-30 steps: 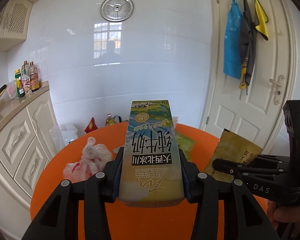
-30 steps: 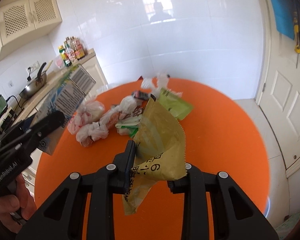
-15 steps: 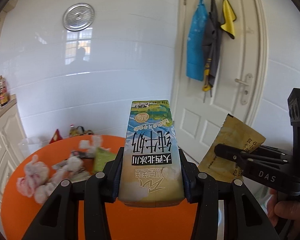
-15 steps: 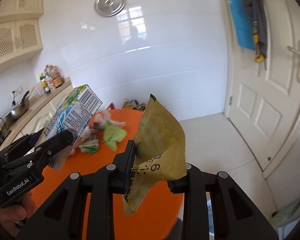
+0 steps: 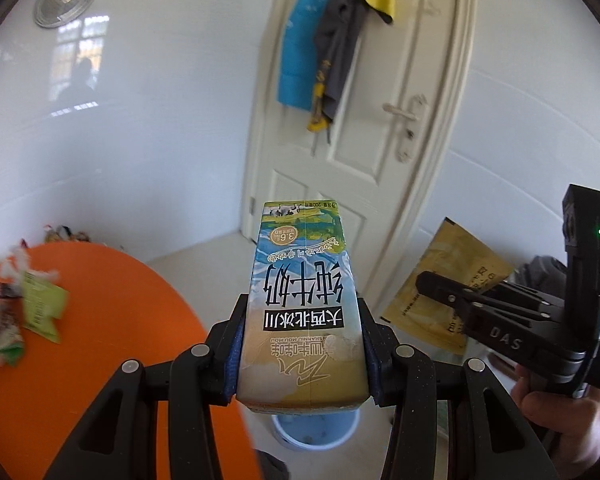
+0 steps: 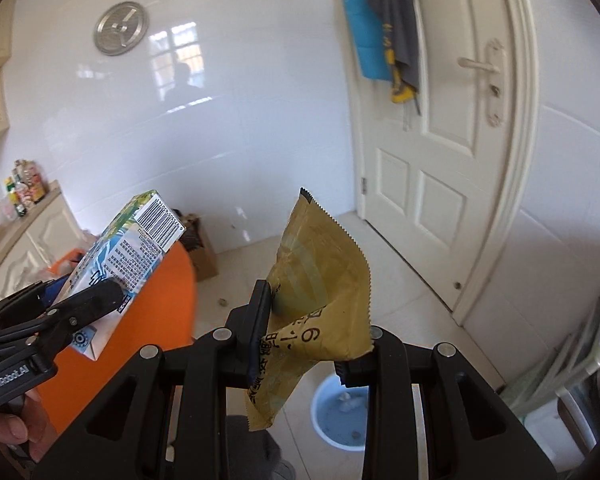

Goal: Collect trash
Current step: 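Carry the carton and wrapper over the blue bucket and open both grippers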

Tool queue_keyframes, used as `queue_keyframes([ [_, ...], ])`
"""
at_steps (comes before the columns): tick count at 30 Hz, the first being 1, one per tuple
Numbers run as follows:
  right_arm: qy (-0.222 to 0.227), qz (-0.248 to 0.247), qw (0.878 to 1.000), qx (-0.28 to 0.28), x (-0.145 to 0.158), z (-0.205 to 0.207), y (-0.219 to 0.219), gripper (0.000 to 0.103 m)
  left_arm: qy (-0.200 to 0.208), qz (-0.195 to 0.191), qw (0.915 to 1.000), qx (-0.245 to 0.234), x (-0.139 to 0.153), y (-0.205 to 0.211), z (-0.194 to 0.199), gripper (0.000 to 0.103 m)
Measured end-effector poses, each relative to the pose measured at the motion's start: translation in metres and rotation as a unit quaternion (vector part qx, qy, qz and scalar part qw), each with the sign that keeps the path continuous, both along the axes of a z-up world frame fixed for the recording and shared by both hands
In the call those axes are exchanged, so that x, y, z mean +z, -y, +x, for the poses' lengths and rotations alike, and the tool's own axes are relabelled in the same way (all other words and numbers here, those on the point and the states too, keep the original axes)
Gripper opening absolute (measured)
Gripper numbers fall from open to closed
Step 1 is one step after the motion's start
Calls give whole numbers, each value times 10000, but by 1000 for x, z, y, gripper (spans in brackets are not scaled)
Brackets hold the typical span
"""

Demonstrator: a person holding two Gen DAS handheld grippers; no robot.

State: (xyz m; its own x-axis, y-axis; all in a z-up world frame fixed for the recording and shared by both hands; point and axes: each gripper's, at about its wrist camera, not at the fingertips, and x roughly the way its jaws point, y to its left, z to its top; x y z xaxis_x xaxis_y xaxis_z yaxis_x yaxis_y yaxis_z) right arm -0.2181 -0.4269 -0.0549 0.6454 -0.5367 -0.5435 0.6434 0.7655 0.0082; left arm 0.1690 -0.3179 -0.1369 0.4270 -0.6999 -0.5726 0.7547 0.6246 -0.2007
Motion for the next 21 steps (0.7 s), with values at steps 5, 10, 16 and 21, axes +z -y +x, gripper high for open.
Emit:
queue_keyframes([
  [5, -325, 490, 9975, -392, -46, -18, 52, 28, -644, 360, 9963, -450, -37, 41, 19, 44],
  [10, -714, 949, 9905, -689, -98, -24, 96, 28, -1513, 670, 9850, -485, -84, 71, 57, 44],
  [16, -1002, 1441, 9805, -880, -147, -22, 133, 28, -1990, 1135, 9724, -445, -119, 111, 97, 44],
  [21, -1069, 1760, 9736, -979, -173, -17, 162, 31, -2346, 1412, 9608, -434, -139, 130, 126, 45],
])
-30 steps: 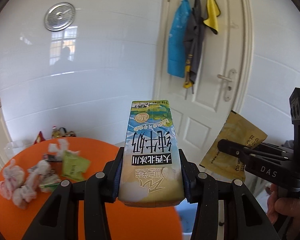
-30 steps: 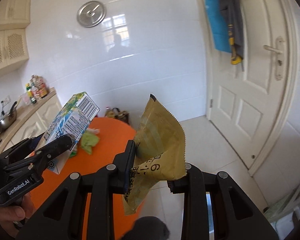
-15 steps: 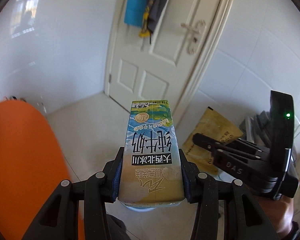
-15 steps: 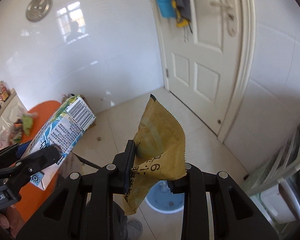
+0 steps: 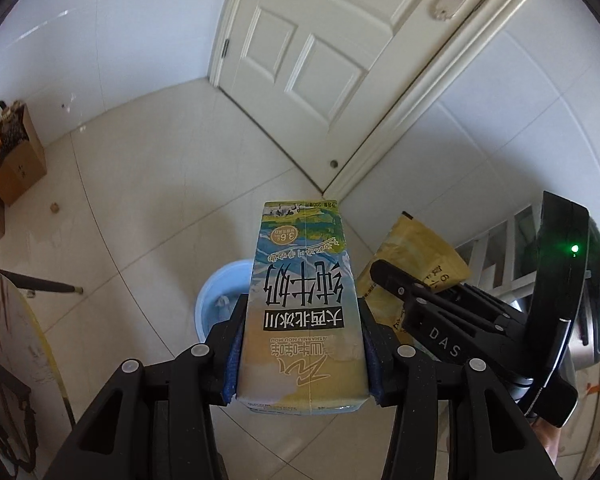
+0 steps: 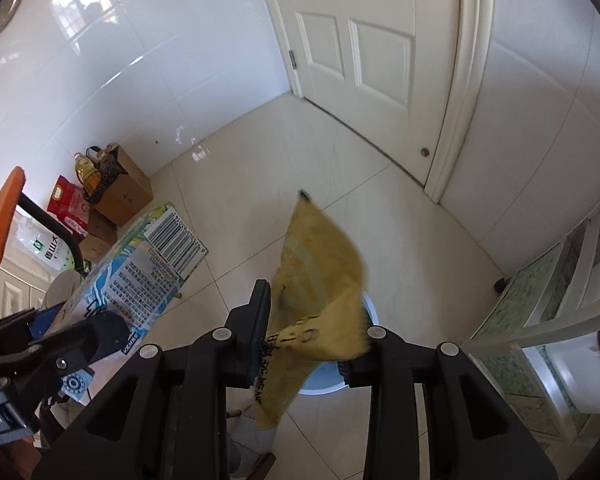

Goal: Collect trash
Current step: 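Carry the carton and wrapper over the blue bucket and open both grippers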

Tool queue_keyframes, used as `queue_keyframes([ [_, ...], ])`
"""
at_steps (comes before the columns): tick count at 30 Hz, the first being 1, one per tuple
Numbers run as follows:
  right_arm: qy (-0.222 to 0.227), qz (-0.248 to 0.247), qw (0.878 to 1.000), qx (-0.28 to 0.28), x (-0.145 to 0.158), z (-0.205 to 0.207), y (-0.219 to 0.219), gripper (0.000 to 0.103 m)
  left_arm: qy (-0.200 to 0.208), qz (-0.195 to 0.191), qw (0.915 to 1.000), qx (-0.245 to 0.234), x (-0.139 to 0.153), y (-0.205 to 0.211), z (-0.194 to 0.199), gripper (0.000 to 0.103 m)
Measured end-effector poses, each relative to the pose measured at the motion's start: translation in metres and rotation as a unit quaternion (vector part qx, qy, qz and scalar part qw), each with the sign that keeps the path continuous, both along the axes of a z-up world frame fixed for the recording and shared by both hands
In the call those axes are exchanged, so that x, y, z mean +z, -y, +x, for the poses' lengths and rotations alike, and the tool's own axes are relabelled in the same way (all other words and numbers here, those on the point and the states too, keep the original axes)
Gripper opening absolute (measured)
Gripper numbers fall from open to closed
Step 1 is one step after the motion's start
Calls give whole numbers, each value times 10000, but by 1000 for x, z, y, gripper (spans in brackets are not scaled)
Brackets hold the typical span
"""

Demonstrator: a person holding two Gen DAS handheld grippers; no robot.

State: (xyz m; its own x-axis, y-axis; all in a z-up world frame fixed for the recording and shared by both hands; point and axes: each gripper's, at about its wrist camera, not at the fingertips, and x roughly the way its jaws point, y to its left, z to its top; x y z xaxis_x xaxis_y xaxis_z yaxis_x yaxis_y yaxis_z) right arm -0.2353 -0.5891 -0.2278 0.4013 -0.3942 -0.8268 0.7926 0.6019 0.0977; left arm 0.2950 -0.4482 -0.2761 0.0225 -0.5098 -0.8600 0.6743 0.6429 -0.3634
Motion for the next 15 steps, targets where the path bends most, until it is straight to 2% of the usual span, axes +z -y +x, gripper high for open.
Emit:
queue_keyframes([
  [3, -44, 154, 9998, -93, -14, 1, 12, 33, -208, 159, 9997, 23, -10, 4, 15, 46],
  [4, -13, 196, 9997, -131, -17, 1, 15, 43, -237, 244, 9994, -18, -13, 8, 17, 53],
  [5, 37, 201, 9996, -209, -18, 0, 18, 49, -257, 320, 9991, -59, -14, 15, 20, 68],
  [7, 93, 200, 9993, -297, -19, -2, 22, 78, -158, 468, 9988, -24, -15, 21, 28, 79],
  [11, 101, 124, 9991, -382, -16, -4, 23, 93, -80, 631, 9980, 22, -15, 36, 40, 88],
  [12, 99, 99, 9991, -409, -14, -4, 22, 101, -52, 651, 9979, 39, -13, 35, 40, 88],
  [15, 19, 16, 9986, -521, -11, -6, 18, 103, 145, 716, 9973, 68, -7, 42, 32, 90],
])
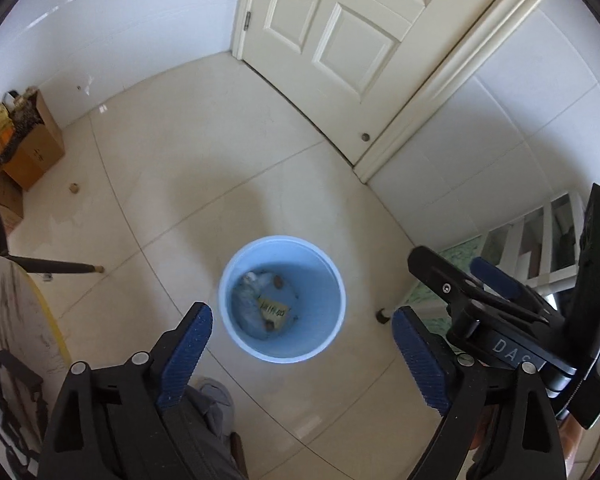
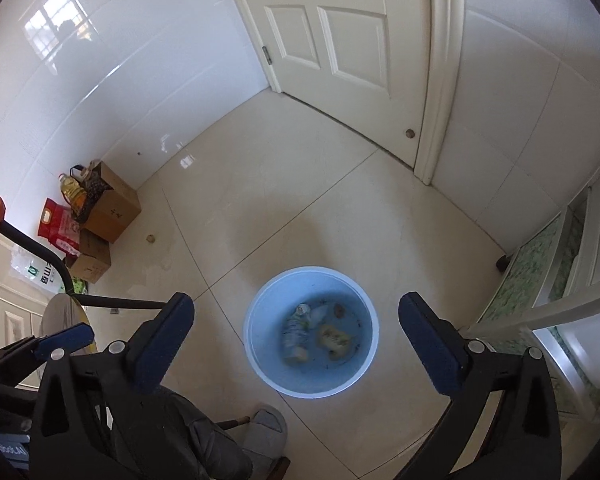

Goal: Collect trash
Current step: 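Carry the carton and wrapper over the blue bucket and open both grippers, then move both grippers back to the orange table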

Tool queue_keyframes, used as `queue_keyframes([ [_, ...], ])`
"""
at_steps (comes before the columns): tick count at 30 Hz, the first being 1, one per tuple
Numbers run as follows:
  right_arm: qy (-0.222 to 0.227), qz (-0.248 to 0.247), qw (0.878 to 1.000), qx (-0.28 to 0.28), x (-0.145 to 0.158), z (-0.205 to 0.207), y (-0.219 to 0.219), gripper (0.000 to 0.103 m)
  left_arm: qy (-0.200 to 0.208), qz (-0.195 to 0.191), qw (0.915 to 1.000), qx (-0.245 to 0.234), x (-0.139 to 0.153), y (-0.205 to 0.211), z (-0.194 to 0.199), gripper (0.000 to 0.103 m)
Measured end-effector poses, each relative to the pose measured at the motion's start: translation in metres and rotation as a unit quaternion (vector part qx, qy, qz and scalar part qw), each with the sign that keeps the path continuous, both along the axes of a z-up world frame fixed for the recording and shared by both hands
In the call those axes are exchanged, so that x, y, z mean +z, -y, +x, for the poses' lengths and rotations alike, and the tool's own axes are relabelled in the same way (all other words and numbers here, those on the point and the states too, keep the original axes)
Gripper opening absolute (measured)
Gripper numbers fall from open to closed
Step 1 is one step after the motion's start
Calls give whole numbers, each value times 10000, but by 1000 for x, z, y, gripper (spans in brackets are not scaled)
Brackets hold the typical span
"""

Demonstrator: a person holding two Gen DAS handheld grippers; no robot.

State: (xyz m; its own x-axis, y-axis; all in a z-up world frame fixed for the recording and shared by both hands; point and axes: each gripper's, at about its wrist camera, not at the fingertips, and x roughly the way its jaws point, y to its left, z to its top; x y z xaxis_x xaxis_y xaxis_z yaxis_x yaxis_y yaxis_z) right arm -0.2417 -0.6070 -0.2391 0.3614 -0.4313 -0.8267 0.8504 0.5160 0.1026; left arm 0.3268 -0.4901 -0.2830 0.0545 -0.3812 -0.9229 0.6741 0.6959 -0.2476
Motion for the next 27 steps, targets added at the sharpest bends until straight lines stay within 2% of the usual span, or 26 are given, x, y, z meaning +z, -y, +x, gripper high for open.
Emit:
queue_keyframes([
  [4, -26, 18, 9999, -164, 4, -6, -5, 103, 421, 94, 9991, -22, 8, 0, -31, 95],
  [8, 42, -88, 9998, -178, 18, -10, -18, 103, 589, 16, 9983, 33, 20, -7, -48, 95],
  [14, 233, -364, 9990, -138, 58, -12, -46, 103, 943, -429, 9946, 106, 63, -43, -84, 95],
  [17, 386, -571, 9976, -36, 85, -8, -67, 103, 1321, -601, 9892, 177, 89, -84, -103, 95],
  [21, 534, -901, 9943, 218, 119, 5, -104, 103, 1627, -890, 9819, 380, 118, -123, -127, 95],
  [27, 784, -1294, 9865, 619, 158, 27, -159, 103, 2158, -1226, 9649, 855, 154, -196, -150, 98],
])
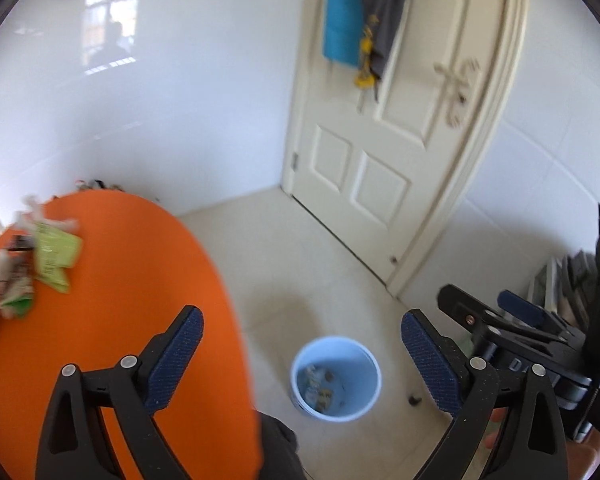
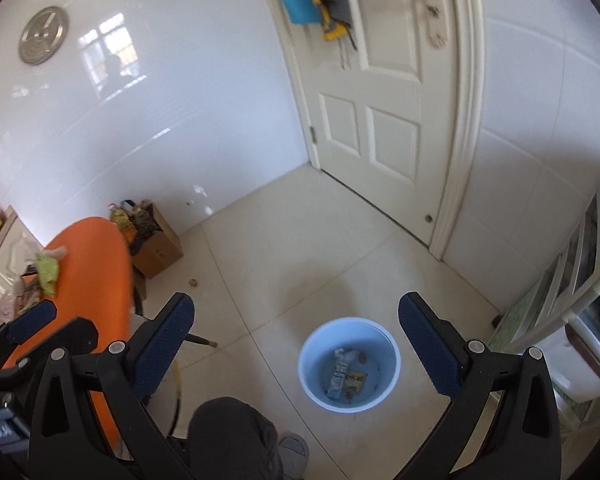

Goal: Collect trash
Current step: 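Move both grippers back to the orange table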

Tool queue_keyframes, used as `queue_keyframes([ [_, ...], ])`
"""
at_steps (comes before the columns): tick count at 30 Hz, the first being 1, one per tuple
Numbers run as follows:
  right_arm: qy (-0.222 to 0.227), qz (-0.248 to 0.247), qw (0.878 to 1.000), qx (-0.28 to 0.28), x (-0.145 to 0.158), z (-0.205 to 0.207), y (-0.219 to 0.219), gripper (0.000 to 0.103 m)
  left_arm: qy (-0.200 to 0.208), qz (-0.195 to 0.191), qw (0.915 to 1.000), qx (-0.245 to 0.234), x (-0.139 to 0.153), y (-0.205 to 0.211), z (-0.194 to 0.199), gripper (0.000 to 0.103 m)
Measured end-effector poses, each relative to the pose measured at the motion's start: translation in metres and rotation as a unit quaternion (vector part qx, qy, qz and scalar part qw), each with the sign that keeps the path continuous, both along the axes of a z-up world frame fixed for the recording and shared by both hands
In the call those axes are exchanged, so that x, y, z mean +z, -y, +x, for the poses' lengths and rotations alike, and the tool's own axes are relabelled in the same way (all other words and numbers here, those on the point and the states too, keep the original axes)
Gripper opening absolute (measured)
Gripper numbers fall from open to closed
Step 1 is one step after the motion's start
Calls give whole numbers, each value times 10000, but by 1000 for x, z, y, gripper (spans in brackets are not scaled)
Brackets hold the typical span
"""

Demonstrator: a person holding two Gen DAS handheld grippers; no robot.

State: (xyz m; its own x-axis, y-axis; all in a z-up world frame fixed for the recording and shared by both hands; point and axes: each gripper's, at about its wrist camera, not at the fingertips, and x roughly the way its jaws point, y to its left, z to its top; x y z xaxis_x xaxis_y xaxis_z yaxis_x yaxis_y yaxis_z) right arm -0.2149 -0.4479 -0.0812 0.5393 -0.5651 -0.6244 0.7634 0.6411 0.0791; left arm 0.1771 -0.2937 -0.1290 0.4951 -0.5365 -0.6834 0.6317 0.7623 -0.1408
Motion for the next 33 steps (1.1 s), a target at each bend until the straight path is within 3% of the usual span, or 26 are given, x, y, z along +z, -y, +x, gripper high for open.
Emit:
queue_keyframes([
  [11, 177, -387, 9937, 1037, 32, 53, -100, 103, 543, -514, 9931, 906, 56, -147, -64, 99],
  [19, 346, -666, 9775, 1970, 62, 103, -179, 103, 1112, -674, 9738, 1868, 86, -259, -134, 100],
  [25, 296, -821, 9626, 2563, 73, 154, -232, 103, 1377, -523, 9557, 2548, 99, -336, -188, 102],
  [30, 12, -841, 9527, 2919, 65, 195, -253, 103, 1356, -373, 9486, 2836, 96, -363, -204, 102],
  [33, -151, -765, 9505, 3009, 58, 216, -256, 103, 1224, -250, 9475, 2944, 93, -366, -193, 102],
])
